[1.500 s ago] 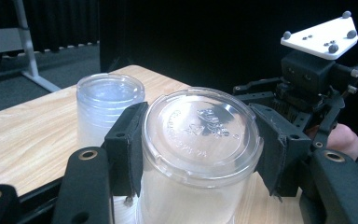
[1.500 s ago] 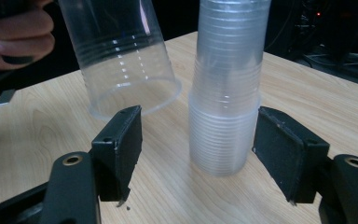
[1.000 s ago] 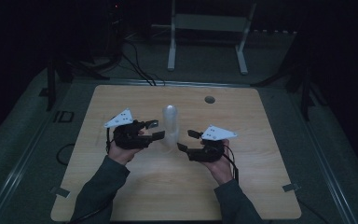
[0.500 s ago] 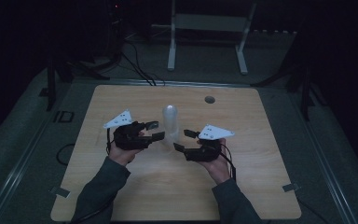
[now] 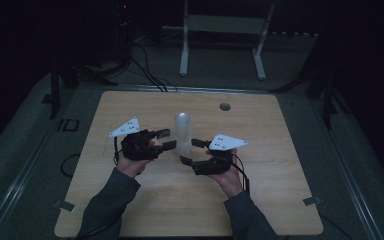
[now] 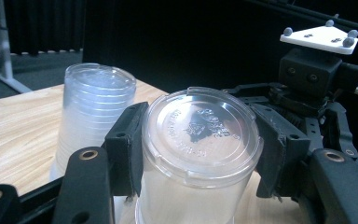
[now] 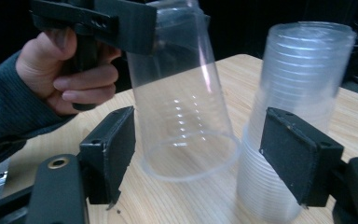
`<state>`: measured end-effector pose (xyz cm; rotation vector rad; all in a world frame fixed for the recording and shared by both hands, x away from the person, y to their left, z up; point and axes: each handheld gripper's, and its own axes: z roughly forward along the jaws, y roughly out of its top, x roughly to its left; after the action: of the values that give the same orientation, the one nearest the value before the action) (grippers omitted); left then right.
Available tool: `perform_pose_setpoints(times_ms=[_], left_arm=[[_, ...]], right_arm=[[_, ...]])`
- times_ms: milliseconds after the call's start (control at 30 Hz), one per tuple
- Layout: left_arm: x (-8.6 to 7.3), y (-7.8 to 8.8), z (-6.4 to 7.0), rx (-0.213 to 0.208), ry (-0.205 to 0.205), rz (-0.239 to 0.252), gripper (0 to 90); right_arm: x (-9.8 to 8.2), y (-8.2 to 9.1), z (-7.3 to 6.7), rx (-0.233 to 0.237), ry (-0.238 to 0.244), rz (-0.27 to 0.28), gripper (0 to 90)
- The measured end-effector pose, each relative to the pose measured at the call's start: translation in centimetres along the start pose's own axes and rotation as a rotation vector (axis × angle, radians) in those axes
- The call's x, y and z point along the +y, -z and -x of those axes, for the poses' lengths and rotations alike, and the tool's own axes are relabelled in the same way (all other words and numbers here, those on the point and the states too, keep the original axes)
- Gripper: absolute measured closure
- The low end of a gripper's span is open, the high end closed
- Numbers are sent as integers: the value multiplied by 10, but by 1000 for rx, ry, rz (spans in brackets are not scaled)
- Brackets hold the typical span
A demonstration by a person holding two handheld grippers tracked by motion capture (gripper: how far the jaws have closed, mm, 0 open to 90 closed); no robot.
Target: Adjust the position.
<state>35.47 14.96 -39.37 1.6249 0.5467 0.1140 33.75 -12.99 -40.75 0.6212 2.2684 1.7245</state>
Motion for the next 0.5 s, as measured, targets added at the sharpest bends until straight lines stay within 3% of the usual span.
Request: perform_pose_setpoints(times_ms=[500], left_arm=[[1,-2,2,-52,18,9,413]], right_arm=[[2,-10,-5,43,-2,15,184]])
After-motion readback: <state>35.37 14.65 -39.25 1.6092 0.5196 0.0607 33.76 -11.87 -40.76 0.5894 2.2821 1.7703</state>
